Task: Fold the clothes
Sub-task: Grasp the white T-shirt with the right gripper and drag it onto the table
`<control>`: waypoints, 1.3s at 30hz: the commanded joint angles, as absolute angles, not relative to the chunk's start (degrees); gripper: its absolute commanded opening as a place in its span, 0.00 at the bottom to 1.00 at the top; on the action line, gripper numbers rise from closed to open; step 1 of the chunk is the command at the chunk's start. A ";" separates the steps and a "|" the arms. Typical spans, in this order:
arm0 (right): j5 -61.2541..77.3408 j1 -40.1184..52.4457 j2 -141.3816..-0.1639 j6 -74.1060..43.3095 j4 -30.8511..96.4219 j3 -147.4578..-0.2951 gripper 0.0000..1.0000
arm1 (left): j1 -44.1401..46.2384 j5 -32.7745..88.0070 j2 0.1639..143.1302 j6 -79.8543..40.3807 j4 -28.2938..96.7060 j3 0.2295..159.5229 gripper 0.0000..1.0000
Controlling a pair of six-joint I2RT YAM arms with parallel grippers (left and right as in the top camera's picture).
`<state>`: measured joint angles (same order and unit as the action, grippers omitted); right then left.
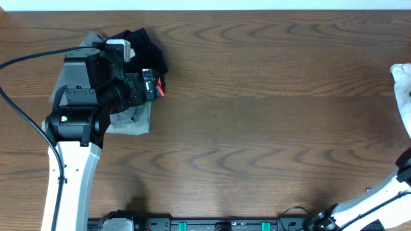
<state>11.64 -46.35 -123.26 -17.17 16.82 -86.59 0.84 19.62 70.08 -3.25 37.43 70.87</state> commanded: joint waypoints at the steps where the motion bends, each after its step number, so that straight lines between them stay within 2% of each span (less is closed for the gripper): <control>1: 16.56 -45.78 -123.48 -18.39 15.35 -87.00 0.01 | 0.84 20.60 69.93 -5.08 37.34 71.90 0.98; 7: 54.30 -44.03 -119.92 -21.69 7.31 -87.00 0.01 | 0.82 20.58 69.93 -5.04 37.04 71.90 0.98; 10: 62.35 -39.99 -116.53 -22.13 6.09 -87.00 0.01 | 0.82 20.56 69.93 -5.04 36.97 71.90 0.98; 14: 62.33 -31.05 -111.24 -21.10 6.17 -87.00 0.01 | 0.82 20.51 69.93 -5.02 36.95 71.90 0.98; 21: 56.95 -9.87 -106.91 -16.73 7.51 -87.00 0.01 | 0.82 20.56 69.91 -5.02 37.34 71.90 0.98; 30: 32.56 15.16 -107.04 -0.05 28.75 -87.00 0.01 | 0.82 20.51 69.91 -3.03 39.00 71.90 0.98; 37: 32.64 26.09 -107.02 14.94 38.02 -87.00 0.01 | 0.82 20.32 69.95 -1.50 40.07 71.90 0.98; 39: 33.54 27.07 -107.02 19.22 39.83 -87.00 0.06 | 0.82 20.32 69.97 -1.10 40.29 71.88 0.98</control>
